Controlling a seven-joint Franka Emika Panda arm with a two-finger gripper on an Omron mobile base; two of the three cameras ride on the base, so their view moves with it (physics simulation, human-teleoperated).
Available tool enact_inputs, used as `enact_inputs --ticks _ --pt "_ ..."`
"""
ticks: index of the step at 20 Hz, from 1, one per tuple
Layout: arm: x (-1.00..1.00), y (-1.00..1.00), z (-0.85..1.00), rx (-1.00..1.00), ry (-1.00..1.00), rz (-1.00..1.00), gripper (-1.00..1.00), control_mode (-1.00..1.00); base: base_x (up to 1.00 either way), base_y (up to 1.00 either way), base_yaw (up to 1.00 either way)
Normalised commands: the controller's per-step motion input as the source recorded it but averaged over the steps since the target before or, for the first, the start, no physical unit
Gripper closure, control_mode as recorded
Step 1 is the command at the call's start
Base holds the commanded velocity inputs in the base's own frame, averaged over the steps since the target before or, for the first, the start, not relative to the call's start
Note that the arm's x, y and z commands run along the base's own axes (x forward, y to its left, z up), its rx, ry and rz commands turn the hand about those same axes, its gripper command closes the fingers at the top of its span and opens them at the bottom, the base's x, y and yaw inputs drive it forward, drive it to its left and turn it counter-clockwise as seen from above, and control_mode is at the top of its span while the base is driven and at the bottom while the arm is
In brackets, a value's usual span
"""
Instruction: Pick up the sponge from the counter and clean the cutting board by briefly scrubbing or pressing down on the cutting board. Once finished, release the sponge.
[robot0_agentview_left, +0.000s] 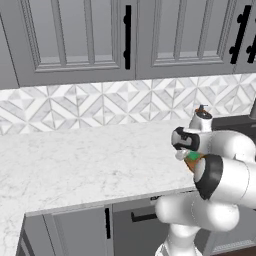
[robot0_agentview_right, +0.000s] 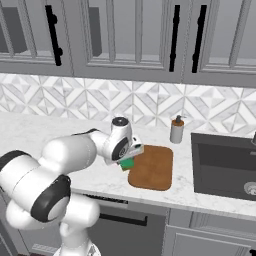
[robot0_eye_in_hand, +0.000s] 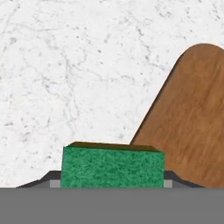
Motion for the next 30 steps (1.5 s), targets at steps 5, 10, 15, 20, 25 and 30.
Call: enact_inputs --ticks 5,10,15,20,25,30 --pt "0.16 -0.89 -0.02 0.00 -0.01 0.00 1.00 -1.00 0.00 0.00 0.00" --pt "0.35 -0.46 -0.20 0.02 -0.10 0.00 1.00 -1.00 0.00 0.00 0.00" --pt "0.36 -0.14 -0.30 0.10 -0.17 0.00 1.00 -1.00 0.00 0.00 0.00" --pt "0.26 -0.15 -0.20 0.14 -0.07 0.00 1.00 -1.00 0.00 0.00 0.00" --pt "0.61 -0.12 -0.10 0.17 0.00 0.00 1.00 -1.00 0.00 0.00 0.00" --pt "0.96 -0.01 0.00 0.18 0.00 0.00 1.00 -1.00 0.00 0.00 0.00"
